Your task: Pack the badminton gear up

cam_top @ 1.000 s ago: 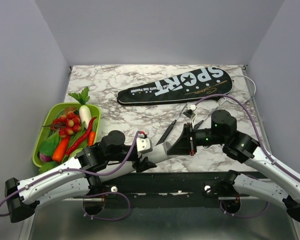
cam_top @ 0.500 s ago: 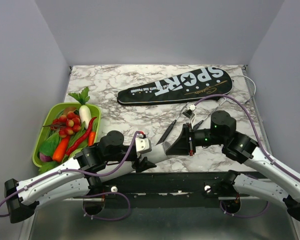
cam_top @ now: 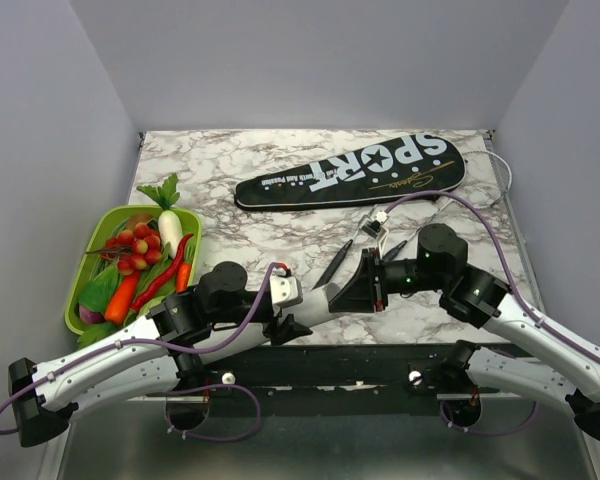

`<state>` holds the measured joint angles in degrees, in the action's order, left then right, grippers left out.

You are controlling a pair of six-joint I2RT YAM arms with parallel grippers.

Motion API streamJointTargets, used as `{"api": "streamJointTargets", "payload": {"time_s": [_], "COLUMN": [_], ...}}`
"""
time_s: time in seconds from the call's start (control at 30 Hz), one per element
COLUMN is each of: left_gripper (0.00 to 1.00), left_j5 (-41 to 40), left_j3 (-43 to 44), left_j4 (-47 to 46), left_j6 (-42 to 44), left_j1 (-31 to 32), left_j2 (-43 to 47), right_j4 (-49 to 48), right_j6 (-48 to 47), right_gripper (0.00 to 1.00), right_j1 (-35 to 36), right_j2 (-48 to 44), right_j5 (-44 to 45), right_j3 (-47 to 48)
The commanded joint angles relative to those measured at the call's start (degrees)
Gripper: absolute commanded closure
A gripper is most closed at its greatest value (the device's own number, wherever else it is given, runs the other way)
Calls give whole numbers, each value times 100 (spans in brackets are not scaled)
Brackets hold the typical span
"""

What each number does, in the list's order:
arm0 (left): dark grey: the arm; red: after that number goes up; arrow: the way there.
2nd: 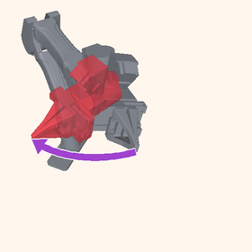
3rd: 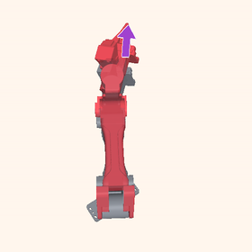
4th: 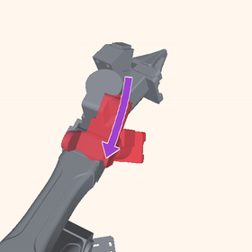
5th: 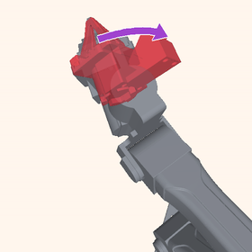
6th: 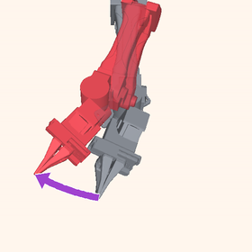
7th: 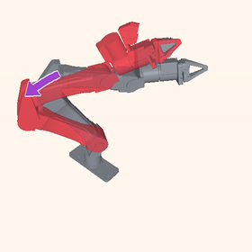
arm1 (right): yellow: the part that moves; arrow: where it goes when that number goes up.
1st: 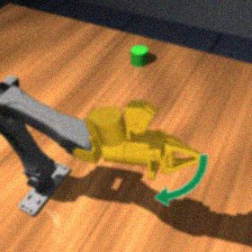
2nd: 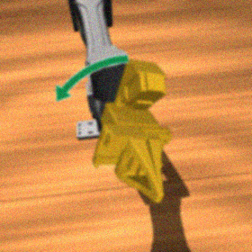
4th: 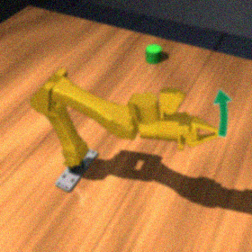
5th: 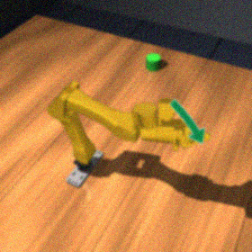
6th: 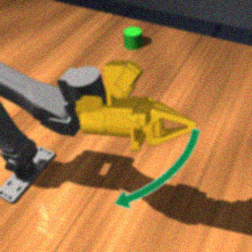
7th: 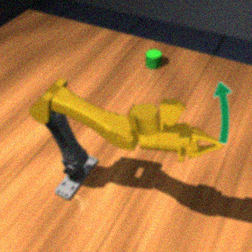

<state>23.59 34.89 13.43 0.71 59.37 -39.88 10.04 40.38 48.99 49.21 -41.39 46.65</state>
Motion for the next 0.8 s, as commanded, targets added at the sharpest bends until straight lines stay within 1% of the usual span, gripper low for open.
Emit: {"api": "streamJointTargets", "payload": {"time_s": [0.0, 0.03, 0.17, 0.23, 0.27, 0.37, 0.6, 0.7, 0.77], "left_gripper": [100, 100, 100, 100, 100, 100, 100, 100, 100], "left_j5": [14, 22, 22, 22, 22, 22, -48, -171, -337], "left_j3": [17, 9, 0, 8, 9, 9, -27, 17, 140], "left_j4": [-121, -121, -113, -121, -113, -121, -165, -139, -122], "left_j6": [-238, -238, -238, -229, -229, -229, -238, -229, -203], "left_j1": [22, 22, 22, 22, 22, 22, 22, 22, 22], "left_j2": [121, 112, 129, 147, 147, 156, 217, 130, 51], "right_j4": [-196, -248, -362, -494, -547, -600, -512, -258, 242], "right_j6": [40, 57, 110, 171, 189, 268, 374, 348, 164], "right_gripper": [74, 73, 62, 59, 55, 52, 50, 49, 48], "right_j1": [58, 58, 75, 84, 84, 84, 75, 75, 75], "right_j2": [62, 54, 45, 45, 45, 62, -25, -201, -464], "right_j5": [-10, -1, -10, -36, -45, 261, 1272, 1667, 1888], "right_j3": [-165, -183, -244, -297, -315, -402, -552, -465, -193]}}
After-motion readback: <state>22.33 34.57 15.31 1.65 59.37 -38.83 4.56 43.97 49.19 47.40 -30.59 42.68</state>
